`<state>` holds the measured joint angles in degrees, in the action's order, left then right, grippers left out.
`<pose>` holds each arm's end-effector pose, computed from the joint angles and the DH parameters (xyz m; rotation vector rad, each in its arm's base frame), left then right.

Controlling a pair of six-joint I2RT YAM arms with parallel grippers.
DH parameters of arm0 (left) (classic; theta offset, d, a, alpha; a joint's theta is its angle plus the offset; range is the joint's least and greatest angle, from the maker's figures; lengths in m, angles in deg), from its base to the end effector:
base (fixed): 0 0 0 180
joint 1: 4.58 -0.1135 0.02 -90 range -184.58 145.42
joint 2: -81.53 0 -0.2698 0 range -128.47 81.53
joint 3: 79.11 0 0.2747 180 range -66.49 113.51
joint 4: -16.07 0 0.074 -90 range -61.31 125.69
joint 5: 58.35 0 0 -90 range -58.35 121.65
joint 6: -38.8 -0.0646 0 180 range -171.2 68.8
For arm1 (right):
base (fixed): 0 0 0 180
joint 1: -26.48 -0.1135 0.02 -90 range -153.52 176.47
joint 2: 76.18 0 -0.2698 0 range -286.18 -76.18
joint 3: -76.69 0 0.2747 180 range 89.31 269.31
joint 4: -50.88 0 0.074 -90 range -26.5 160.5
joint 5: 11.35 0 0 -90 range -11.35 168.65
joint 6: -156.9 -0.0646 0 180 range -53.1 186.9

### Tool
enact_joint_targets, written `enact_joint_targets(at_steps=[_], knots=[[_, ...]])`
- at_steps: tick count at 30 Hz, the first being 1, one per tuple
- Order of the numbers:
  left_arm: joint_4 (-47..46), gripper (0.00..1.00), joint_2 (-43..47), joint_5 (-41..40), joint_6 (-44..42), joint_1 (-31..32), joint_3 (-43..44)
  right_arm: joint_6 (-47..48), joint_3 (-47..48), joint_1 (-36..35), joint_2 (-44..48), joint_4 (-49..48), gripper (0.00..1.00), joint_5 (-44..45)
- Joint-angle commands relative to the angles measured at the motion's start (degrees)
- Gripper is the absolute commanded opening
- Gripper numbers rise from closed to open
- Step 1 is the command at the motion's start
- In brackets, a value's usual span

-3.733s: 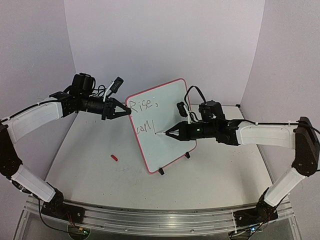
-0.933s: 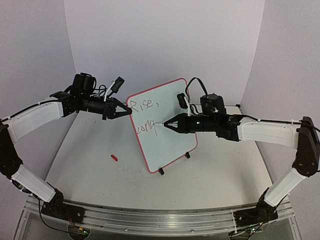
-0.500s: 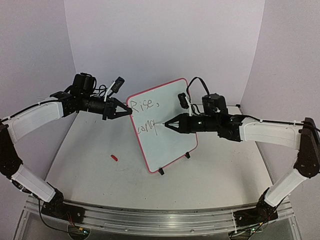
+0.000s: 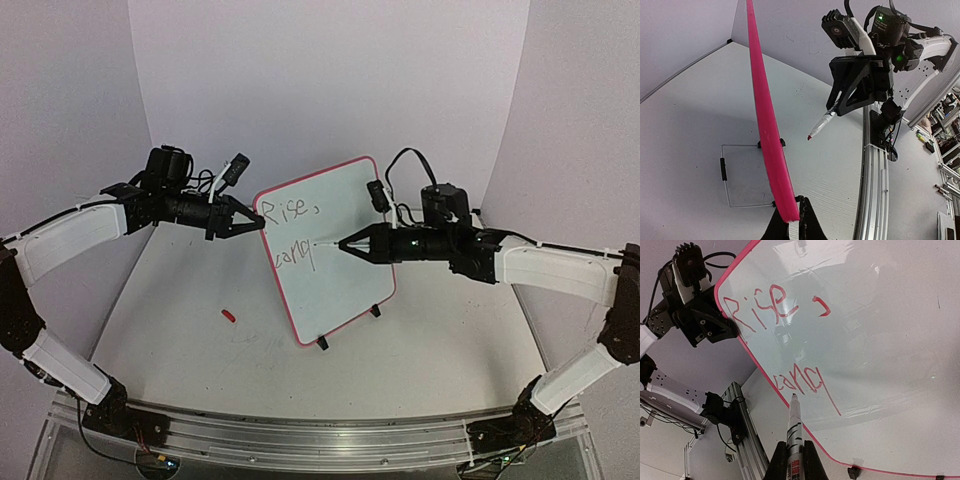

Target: Write a sentence on the whiteboard

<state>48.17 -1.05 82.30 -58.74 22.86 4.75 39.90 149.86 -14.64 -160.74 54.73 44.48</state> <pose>0.2952 -0.2095 0.3283 1.1201 1.7561 -1.1350 0.2674 0.2816 0.2943 -0.7003 1.8958 1.3428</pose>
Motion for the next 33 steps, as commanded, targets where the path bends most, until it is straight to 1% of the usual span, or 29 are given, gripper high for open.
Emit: enact_joint_targets(at_steps=[1,11,21,33], knots=[[8.75,0.00,-2.16,-0.64,-3.44,2.35,-1.19,1.10,2.23,0.14,-1.91,-0.90,0.00,-1.45],[8.82,0.00,-2.19,-0.58,-3.45,2.35,-1.19,1.34,3.99,0.24,-3.55,-0.90,0.00,1.89],[8.83,0.00,-2.15,-0.63,-3.45,2.35,-1.15,1.59,6.02,0.57,-5.47,-0.91,0.00,2.62],[8.78,0.00,-2.18,-0.50,-3.45,2.35,-1.17,0.71,5.15,0.99,-5.91,-0.90,0.00,4.72]])
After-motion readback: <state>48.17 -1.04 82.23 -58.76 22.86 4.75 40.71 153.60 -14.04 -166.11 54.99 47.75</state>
